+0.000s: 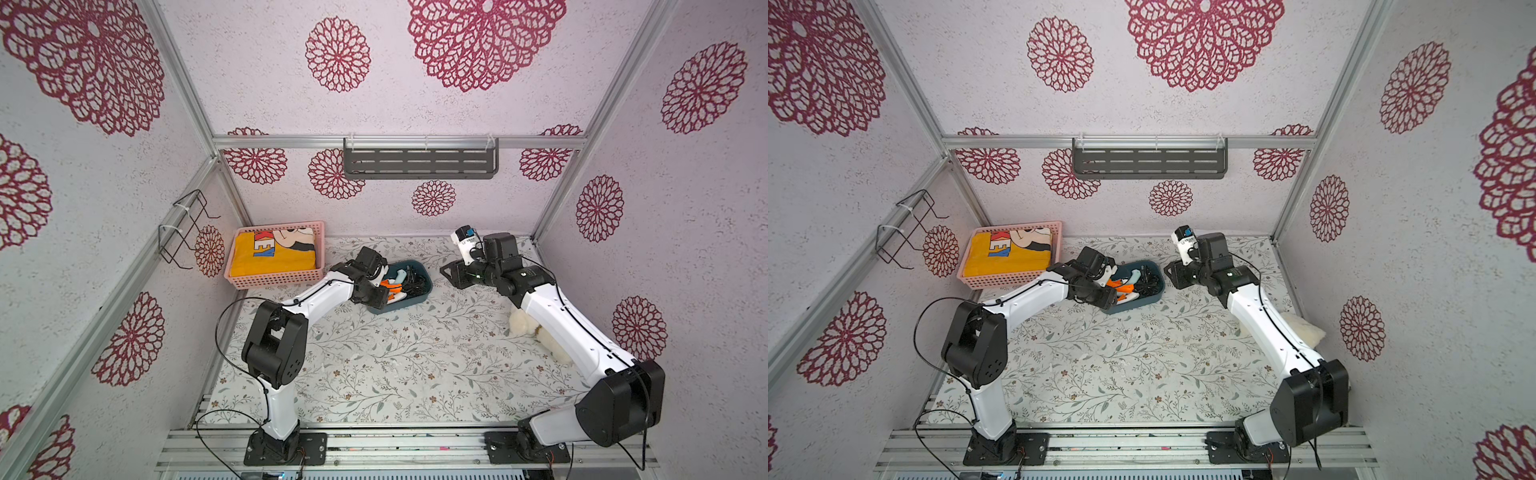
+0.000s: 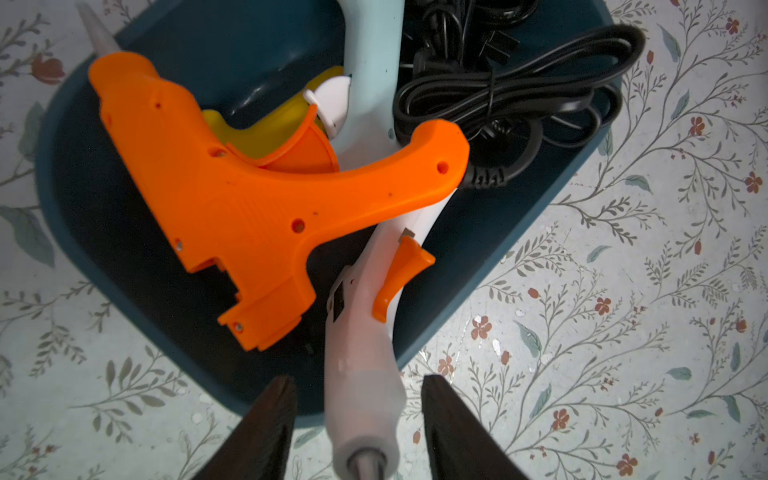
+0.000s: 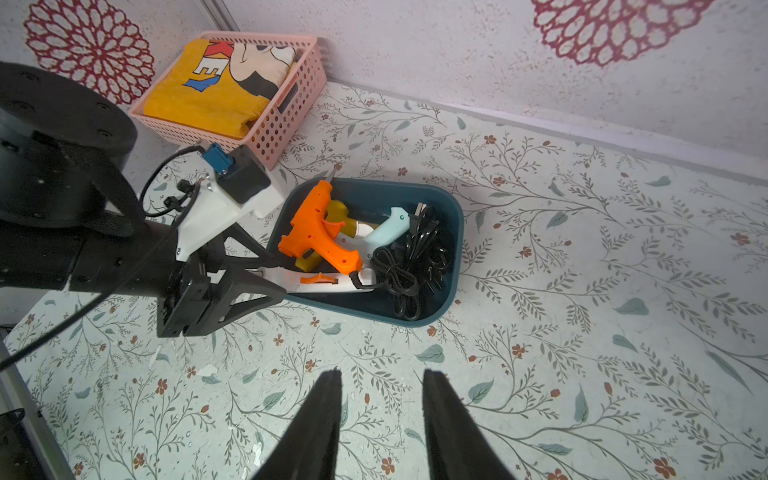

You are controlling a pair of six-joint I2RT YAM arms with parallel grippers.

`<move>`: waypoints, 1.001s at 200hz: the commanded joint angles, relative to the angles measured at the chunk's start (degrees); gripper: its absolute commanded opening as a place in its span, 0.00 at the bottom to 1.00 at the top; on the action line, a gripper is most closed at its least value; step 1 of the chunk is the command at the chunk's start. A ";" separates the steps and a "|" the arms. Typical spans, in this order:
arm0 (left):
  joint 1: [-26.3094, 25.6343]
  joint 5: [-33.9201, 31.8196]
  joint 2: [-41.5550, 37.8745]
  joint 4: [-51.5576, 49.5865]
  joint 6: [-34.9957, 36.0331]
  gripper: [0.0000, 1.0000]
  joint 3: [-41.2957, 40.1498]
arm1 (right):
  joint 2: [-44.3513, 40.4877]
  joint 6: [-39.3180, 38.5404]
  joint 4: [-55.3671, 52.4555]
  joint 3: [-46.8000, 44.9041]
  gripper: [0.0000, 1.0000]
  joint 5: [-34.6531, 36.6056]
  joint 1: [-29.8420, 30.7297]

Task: Put the hot melt glue gun into the storage box
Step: Adjust the hot melt adhesive gun in the storage box.

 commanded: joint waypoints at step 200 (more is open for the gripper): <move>9.10 32.41 7.96 -11.16 -3.89 0.14 14.48 | 0.80 1.15 0.59 1.65 0.37 -1.31 0.14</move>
